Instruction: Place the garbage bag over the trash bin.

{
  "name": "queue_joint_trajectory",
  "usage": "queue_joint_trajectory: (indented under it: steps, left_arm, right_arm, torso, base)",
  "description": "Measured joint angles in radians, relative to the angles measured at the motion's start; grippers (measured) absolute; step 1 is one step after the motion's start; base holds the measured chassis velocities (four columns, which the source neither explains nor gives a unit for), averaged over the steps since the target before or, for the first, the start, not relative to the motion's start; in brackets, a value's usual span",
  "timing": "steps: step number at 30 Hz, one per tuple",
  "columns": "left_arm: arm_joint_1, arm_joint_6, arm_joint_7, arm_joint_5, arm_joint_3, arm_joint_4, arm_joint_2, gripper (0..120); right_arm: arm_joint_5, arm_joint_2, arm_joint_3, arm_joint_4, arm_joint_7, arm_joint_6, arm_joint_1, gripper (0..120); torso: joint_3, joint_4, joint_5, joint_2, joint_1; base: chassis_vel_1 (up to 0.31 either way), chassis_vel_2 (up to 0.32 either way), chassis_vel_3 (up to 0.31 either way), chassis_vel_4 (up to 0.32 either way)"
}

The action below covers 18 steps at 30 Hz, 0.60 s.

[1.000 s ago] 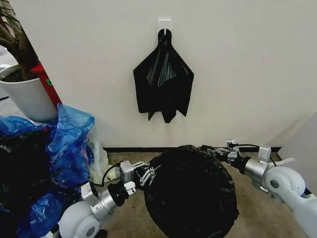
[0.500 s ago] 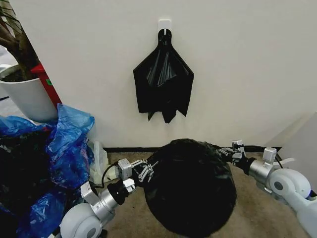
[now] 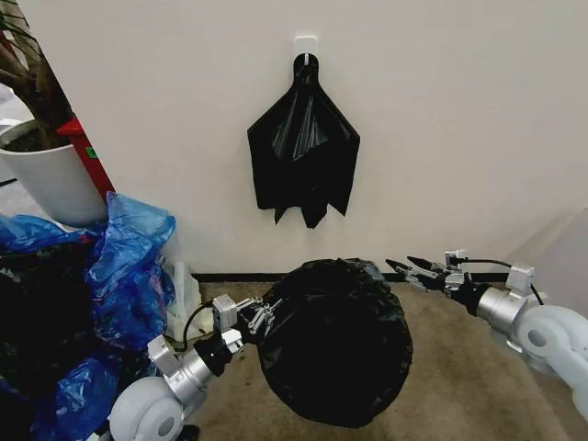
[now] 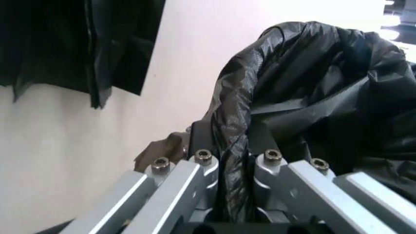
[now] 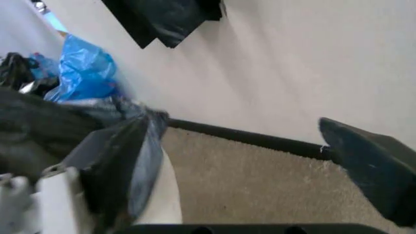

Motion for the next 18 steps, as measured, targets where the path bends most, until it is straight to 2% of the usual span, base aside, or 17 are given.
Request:
queue_joint_trajectory:
  steps: [3,7,8,10,13,16,18]
  left_arm:
    - [-0.002,0.001,-0.060,0.007,-0.004,0.005,-0.004,4]
    - [-0.019,0.017,-0.299,0.056,0.032,0.008,-0.019,4]
    - [-0.019,0.017,-0.299,0.056,0.032,0.008,-0.019,4]
    - [-0.019,0.031,-0.358,0.069,0.048,0.008,-0.021,4]
    - [-0.022,0.058,-0.408,0.095,0.076,0.018,-0.015,4]
    - [-0.023,0.076,-0.450,0.104,0.089,0.019,-0.011,4]
    - [-0.024,0.103,-0.512,0.111,0.100,0.010,-0.010,4]
  right_arm:
    - [0.018,-0.007,0.024,0.037,0.031,0.000,-0.016,100]
    - [0.032,0.008,0.054,0.207,0.222,0.002,-0.027,100]
    - [0.032,0.008,0.054,0.207,0.222,0.002,-0.027,100]
    - [0.026,0.028,0.048,0.319,0.385,0.008,-0.021,100]
    - [-0.019,0.065,0.008,0.497,0.555,-0.003,-0.024,100]
    - [-0.045,0.086,-0.030,0.568,0.616,-0.024,-0.034,100]
    - [-0.057,0.117,-0.097,0.622,0.670,-0.042,-0.041,94]
  torso:
    - [0.000,-0.0001,-0.0005,0.000,0.000]
    - [0.000,0.0001,-0.0009,0.000,0.000]
    - [0.000,0.0001,-0.0009,0.000,0.000]
    - [0.000,0.0004,-0.0006,0.000,0.000]
    - [0.000,0.0003,-0.0012,0.000,0.000]
    - [0.000,0.0001,-0.0009,0.000,0.000]
    - [0.000,0.0003,-0.0006,0.000,0.000]
  base:
    - [0.000,0.000,0.000,0.000]
    - [0.000,0.000,0.000,0.000]
    - [0.000,0.000,0.000,0.000]
    - [0.000,0.000,0.000,0.000]
    - [0.000,0.000,0.000,0.000]
    - [0.000,0.000,0.000,0.000]
    - [0.000,0.000,0.000,0.000]
